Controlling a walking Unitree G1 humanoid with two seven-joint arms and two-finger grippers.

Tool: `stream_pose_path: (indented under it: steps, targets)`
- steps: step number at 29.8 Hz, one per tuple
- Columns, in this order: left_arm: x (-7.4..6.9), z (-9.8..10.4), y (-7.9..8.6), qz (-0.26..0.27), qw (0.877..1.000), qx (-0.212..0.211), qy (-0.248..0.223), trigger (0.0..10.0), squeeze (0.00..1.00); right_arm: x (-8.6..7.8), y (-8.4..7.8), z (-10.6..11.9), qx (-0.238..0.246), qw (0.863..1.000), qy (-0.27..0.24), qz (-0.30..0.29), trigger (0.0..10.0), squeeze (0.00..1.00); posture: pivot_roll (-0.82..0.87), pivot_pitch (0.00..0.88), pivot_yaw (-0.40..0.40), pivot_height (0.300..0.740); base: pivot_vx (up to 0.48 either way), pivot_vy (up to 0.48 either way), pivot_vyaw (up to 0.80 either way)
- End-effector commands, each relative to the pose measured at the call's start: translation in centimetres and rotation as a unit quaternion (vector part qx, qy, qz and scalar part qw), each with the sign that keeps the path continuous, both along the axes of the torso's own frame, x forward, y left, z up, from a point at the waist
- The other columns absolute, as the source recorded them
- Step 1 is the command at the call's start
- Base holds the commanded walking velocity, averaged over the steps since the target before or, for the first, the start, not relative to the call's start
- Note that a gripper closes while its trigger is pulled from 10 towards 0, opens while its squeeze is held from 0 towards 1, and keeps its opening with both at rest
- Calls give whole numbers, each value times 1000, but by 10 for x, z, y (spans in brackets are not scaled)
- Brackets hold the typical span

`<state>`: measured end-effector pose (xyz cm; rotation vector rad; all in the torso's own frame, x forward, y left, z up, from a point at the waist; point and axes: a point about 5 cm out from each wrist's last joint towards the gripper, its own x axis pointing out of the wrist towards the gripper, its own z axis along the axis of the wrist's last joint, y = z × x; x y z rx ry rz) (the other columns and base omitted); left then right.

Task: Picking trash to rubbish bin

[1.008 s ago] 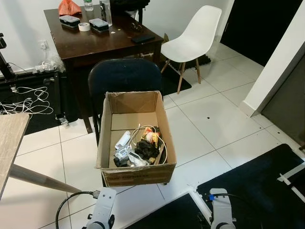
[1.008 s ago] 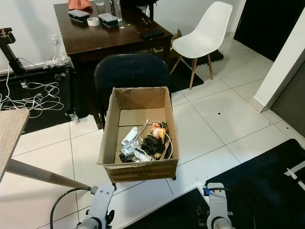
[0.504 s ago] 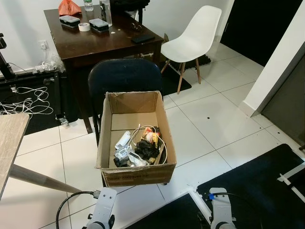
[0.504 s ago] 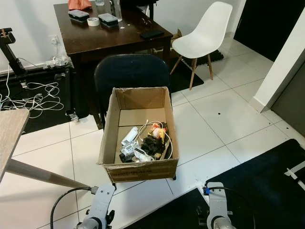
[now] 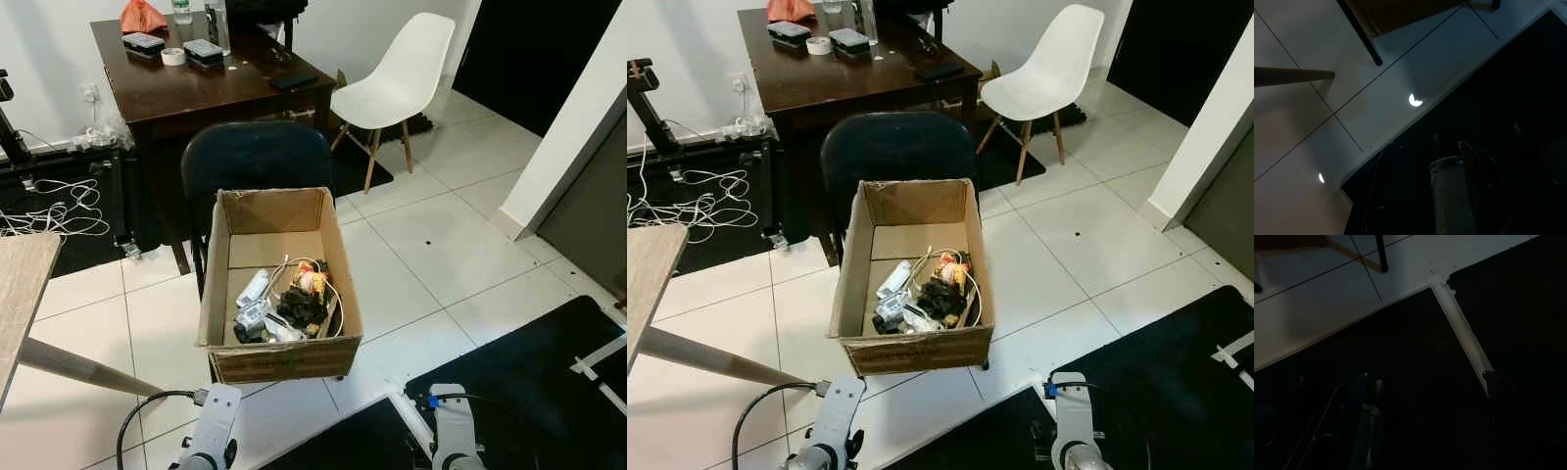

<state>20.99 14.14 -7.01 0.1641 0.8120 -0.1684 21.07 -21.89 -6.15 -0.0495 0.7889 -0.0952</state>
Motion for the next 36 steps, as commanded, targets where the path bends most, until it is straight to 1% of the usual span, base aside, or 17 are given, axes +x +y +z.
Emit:
stream_pose_path:
  steps: [1, 14, 36]
  targets:
    - [-4, -3, -3, -4, 1000, -3, 8, 10000, 0, -5, 2, -4, 1, 1000, 12, -1, 10000, 0, 40, 62, -8, 740, 0, 0, 0]
    - [-5, -3, -3, -5, 1000, -3, 9, 10000, 0, -4, -3, -2, -1, 1000, 8, -4, 10000, 0, 37, 60, -6, 740, 0, 0, 0]
    - [-4, -3, -7, -2, 1000, -9, 8, 10000, 0, -4, -1, -2, 5, 1000, 6, -6, 10000, 0, 42, 69, -10, 740, 0, 0, 0]
